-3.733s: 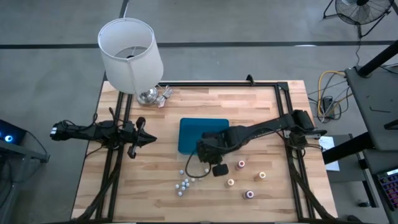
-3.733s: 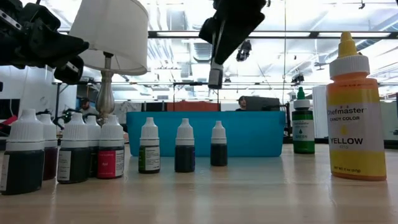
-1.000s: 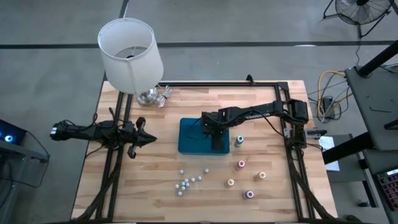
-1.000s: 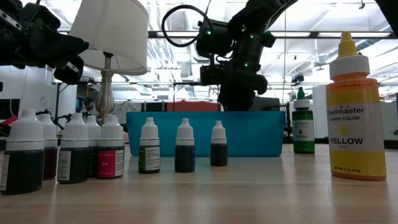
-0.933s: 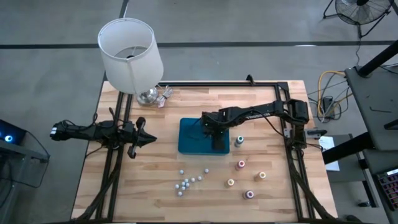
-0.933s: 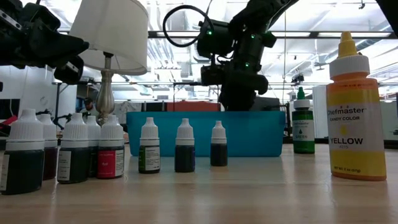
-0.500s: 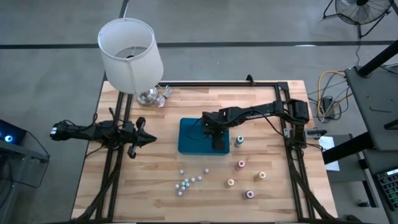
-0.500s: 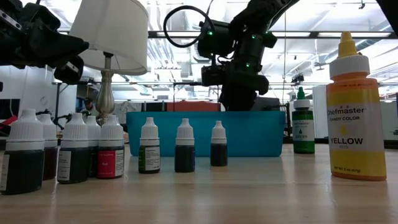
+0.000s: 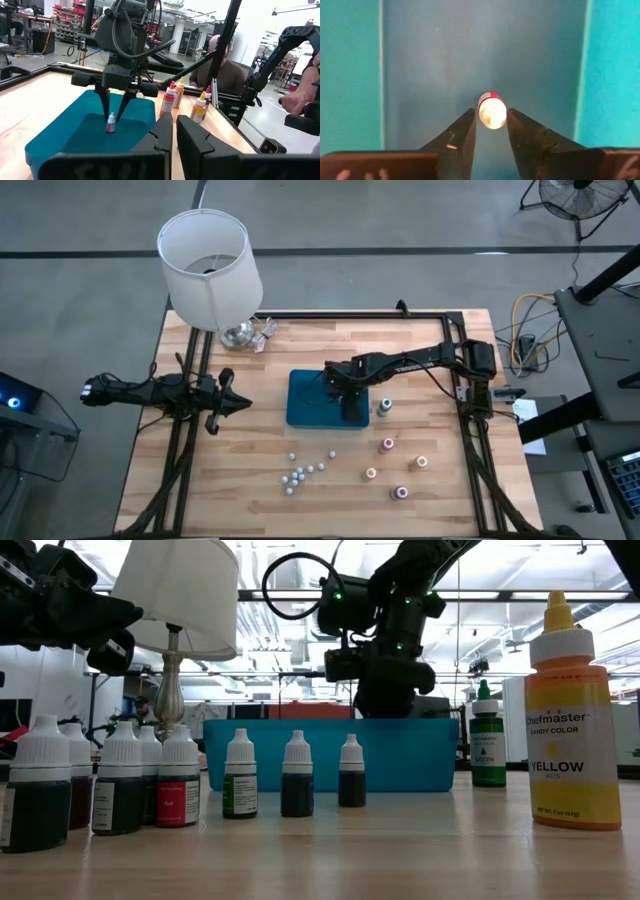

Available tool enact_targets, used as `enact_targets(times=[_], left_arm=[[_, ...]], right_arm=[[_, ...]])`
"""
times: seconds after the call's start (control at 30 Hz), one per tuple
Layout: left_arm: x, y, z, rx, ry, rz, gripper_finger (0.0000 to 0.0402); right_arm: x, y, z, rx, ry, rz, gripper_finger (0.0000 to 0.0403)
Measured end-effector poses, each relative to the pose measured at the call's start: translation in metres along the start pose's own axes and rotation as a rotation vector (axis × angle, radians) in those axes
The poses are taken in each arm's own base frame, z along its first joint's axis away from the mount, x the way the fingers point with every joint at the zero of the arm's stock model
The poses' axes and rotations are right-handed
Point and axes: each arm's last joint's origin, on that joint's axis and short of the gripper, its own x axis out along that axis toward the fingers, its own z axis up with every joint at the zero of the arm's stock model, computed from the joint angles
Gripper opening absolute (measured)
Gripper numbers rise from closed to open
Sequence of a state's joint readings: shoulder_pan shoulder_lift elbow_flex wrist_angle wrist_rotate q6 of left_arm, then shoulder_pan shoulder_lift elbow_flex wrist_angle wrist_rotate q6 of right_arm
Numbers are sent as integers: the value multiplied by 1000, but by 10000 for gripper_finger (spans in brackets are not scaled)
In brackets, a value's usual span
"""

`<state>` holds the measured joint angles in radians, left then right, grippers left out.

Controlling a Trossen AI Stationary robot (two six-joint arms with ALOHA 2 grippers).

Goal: Pick & Place food coloring
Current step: Put the right small red food coloring bottle into the blue bin, then put the top right small green food coloring bottle into the blue bin

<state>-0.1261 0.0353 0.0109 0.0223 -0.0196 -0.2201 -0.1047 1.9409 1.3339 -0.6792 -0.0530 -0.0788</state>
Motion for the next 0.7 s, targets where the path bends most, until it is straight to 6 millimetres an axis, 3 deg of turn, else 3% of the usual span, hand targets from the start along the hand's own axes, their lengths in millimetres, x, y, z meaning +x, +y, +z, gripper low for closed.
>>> enact_targets(times=[0.37, 0.7], left_arm=[[0, 0, 0, 0, 0, 0, 0], [0, 0, 0, 0, 1, 0, 0]], right_arm=[[-4, 0, 0, -1, -4, -2, 161], [-45, -2, 11, 8, -89, -95, 167]])
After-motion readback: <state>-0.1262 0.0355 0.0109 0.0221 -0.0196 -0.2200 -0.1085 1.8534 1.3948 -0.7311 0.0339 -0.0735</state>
